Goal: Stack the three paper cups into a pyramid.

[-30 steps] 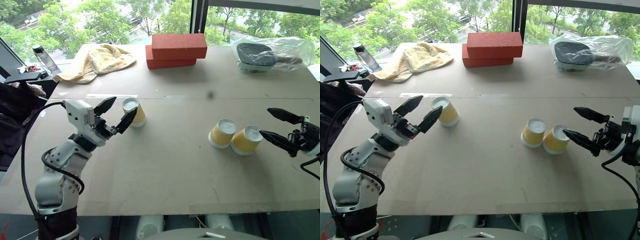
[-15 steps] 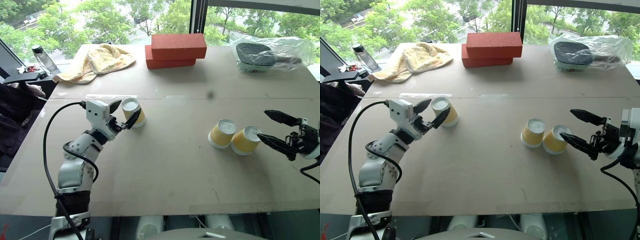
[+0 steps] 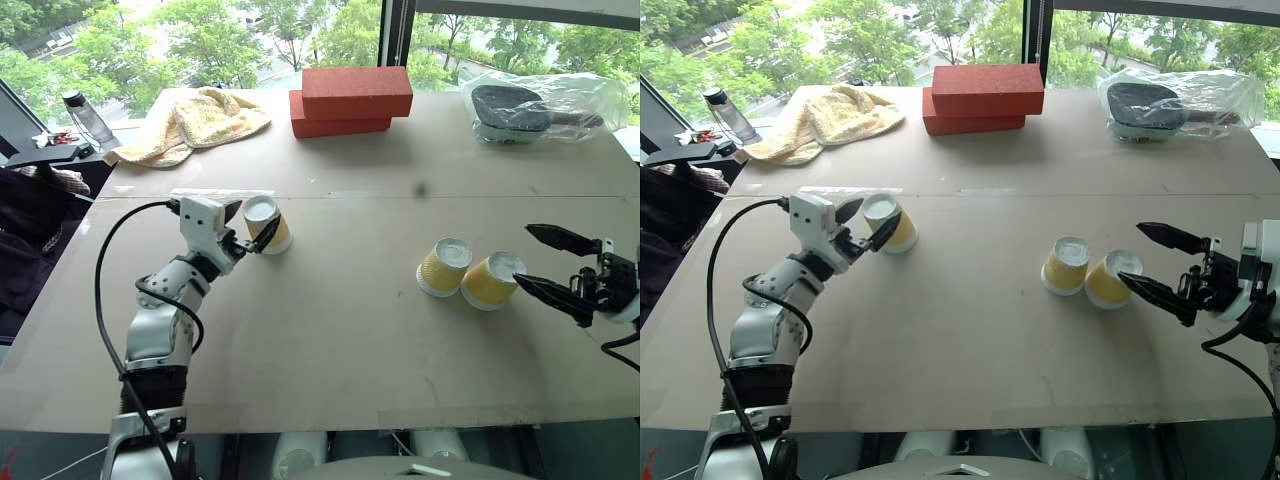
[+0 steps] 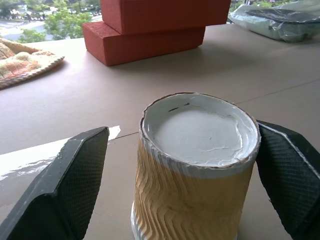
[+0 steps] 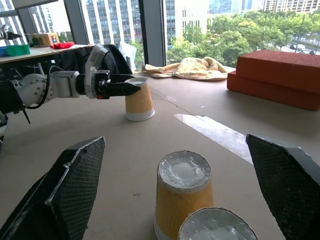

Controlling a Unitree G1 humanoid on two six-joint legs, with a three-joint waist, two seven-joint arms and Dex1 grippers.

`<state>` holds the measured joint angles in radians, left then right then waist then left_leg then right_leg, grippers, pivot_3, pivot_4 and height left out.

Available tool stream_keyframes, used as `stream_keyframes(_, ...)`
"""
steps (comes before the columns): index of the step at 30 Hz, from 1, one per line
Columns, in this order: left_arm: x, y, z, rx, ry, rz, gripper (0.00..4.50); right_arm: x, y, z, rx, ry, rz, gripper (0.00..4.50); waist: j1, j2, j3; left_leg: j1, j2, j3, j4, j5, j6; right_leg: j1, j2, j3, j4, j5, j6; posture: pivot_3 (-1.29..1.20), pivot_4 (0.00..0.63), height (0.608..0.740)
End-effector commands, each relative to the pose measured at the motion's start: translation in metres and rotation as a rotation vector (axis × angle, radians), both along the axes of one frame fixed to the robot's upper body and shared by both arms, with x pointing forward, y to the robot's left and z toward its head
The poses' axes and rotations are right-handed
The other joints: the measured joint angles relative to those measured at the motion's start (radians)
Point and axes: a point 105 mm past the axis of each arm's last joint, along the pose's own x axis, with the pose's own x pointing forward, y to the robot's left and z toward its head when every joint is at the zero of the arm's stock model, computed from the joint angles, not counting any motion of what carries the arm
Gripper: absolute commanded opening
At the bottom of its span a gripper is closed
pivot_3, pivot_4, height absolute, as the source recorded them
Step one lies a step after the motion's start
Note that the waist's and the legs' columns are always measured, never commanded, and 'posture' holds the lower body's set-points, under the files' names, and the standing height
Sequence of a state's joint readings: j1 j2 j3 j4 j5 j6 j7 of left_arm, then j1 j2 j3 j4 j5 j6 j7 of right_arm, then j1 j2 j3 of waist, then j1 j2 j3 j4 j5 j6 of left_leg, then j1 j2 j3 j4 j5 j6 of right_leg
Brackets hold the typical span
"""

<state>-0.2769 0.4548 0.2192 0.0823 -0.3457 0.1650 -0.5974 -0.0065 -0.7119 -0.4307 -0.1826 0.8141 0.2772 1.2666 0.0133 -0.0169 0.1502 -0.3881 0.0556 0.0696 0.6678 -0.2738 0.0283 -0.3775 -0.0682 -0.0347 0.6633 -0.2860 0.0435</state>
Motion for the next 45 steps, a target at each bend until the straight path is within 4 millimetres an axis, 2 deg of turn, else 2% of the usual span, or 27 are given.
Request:
stream_keyframes(1, 0.001, -0.003, 0.010, 0.014, -0.041, -0.020, 4.50, -0.005, 0.004, 0.013, -0.009, -0.058, 0.033, 4.46, 0.000, 0.000, 0.000, 0.000, 0.000, 0.000, 0.000, 0.000, 0.000, 0.000, 0.000, 0.000, 0.000, 0.000, 0.000, 0.00, 0.150, 0.730)
stream_keyframes(2, 0.001, -0.003, 0.010, 0.009, -0.042, -0.023, 4.50, -0.004, 0.004, 0.013, -0.009, -0.059, 0.032, 4.46, 0.000, 0.000, 0.000, 0.000, 0.000, 0.000, 0.000, 0.000, 0.000, 0.000, 0.000, 0.000, 0.000, 0.000, 0.000, 0.00, 0.150, 0.730)
stream_keyframes(6, 0.001, -0.005, 0.011, -0.008, -0.034, -0.033, 2.77, -0.003, 0.003, 0.013, -0.008, -0.061, 0.030, 4.50, 0.000, 0.000, 0.000, 0.000, 0.000, 0.000, 0.000, 0.000, 0.000, 0.000, 0.000, 0.000, 0.000, 0.000, 0.000, 0.00, 0.150, 0.730)
stream_keyframes(7, 0.001, -0.005, 0.011, -0.002, -0.037, -0.035, 2.46, -0.003, 0.003, 0.013, -0.008, -0.061, 0.029, 4.50, 0.000, 0.000, 0.000, 0.000, 0.000, 0.000, 0.000, 0.000, 0.000, 0.000, 0.000, 0.000, 0.000, 0.000, 0.000, 0.00, 0.150, 0.730)
stream_keyframes(8, 0.001, -0.005, 0.012, 0.000, -0.044, -0.033, 2.33, -0.002, 0.002, 0.013, -0.007, -0.061, 0.029, 4.50, 0.000, 0.000, 0.000, 0.000, 0.000, 0.000, 0.000, 0.000, 0.000, 0.000, 0.000, 0.000, 0.000, 0.000, 0.000, 0.00, 0.150, 0.730)
stream_keyframes(13, 0.001, -0.010, 0.025, 0.010, -0.099, -0.056, 2.33, -0.002, -0.001, 0.011, -0.005, -0.062, 0.015, 4.50, 0.000, 0.000, 0.000, 0.000, 0.000, 0.000, 0.000, 0.000, 0.000, 0.000, 0.000, 0.000, 0.000, 0.000, 0.000, 0.00, 0.150, 0.730)
stream_keyframes(16, 0.001, -0.030, 0.039, 0.044, -0.135, -0.146, 2.33, -0.003, -0.008, 0.011, 0.002, -0.065, -0.017, 4.50, 0.003, 0.000, 0.000, 0.000, 0.000, 0.000, 0.000, 0.000, 0.000, 0.000, 0.000, -0.001, 0.000, 0.000, 0.000, 0.00, 0.150, 0.730)
stream_keyframes(18, 0.006, -0.049, 0.049, 0.057, -0.145, -0.226, 2.33, -0.003, -0.013, 0.010, 0.004, -0.066, -0.045, 4.50, 0.007, 0.000, 0.000, -0.002, -0.001, -0.002, 0.001, 0.000, 0.000, 0.000, -0.001, -0.003, 0.000, 0.000, 0.000, 0.00, 0.150, 0.730)
stream_keyframes(22, 0.009, -0.106, 0.071, 0.060, -0.147, -0.443, 2.33, -0.007, -0.023, 0.007, 0.002, -0.064, -0.096, 4.50, 0.014, 0.000, 0.000, -0.005, -0.002, -0.001, 0.002, 0.002, -0.003, 0.000, -0.001, -0.006, -0.001, 0.000, 0.000, 0.00, 0.150, 0.730)
stream_keyframes(24, 0.008, -0.141, 0.083, 0.045, -0.151, -0.562, 2.33, -0.011, -0.029, 0.007, 0.007, -0.069, -0.130, 4.50, 0.014, 0.000, 0.000, -0.006, -0.005, -0.001, 0.002, 0.002, -0.004, 0.000, -0.002, -0.006, -0.002, 0.000, 0.001, 0.00, 0.150, 0.730)
stream_keyframes(26, -0.003, -0.188, 0.094, 0.043, -0.161, -0.751, 2.33, -0.019, -0.036, 0.003, -0.007, -0.062, -0.181, 4.50, 0.024, 0.000, 0.000, -0.007, -0.006, -0.002, 0.002, 0.002, -0.004, 0.000, -0.001, -0.007, -0.002, 0.000, 0.001, 0.00, 0.150, 0.730)
stream_keyframes(28, -0.016, -0.226, 0.095, 0.045, -0.152, -0.926, 2.33, -0.026, -0.042, -0.002, -0.017, -0.049, -0.234, 4.50, 0.030, 0.000, 0.000, -0.008, -0.007, -0.003, 0.002, 0.002, -0.004, 0.000, -0.001, -0.007, -0.003, 0.000, 0.001, 0.00, 0.150, 0.730)
stream_keyframes(30, -0.025, -0.246, 0.095, 0.052, -0.142, -1.028, 2.33, -0.031, -0.047, -0.006, -0.016, -0.041, -0.276, 4.50, 0.025, 0.000, 0.000, -0.009, -0.009, -0.004, 0.002, 0.002, -0.004, 0.000, -0.001, -0.006, -0.003, -0.001, 0.002, 0.00, 0.150, 0.730)
stream_keyframes(36, -0.049, -0.286, 0.095, 0.063, -0.143, -1.226, 2.33, -0.048, -0.065, -0.022, -0.053, -0.004, -0.399, 4.50, -0.003, 0.003, 0.000, -0.005, -0.009, -0.005, 0.001, 0.002, -0.003, 0.000, 0.001, -0.002, -0.001, -0.001, 0.003, 0.00, 0.150, 0.730)
stream_keyframes(40, -0.052, -0.299, 0.090, 0.080, -0.143, -1.259, 2.33, -0.058, -0.070, -0.030, -0.078, 0.024, -0.433, 4.50, 0.001, 0.003, 0.000, -0.005, -0.009, -0.009, 0.001, 0.000, 0.000, 0.000, 0.002, -0.001, -0.002, -0.001, 0.003, 0.00, 0.150, 0.730)
stream_keyframes(45, -0.051, -0.305, 0.085, 0.102, -0.142, -1.274, 2.33, -0.064, -0.070, -0.031, -0.078, 0.025, -0.452, 4.50, 0.000, 0.003, 0.000, -0.005, -0.010, -0.010, 0.001, 0.000, 0.001, 0.000, 0.001, 0.000, -0.002, -0.001, 0.003, 0.00, 0.150, 0.730)
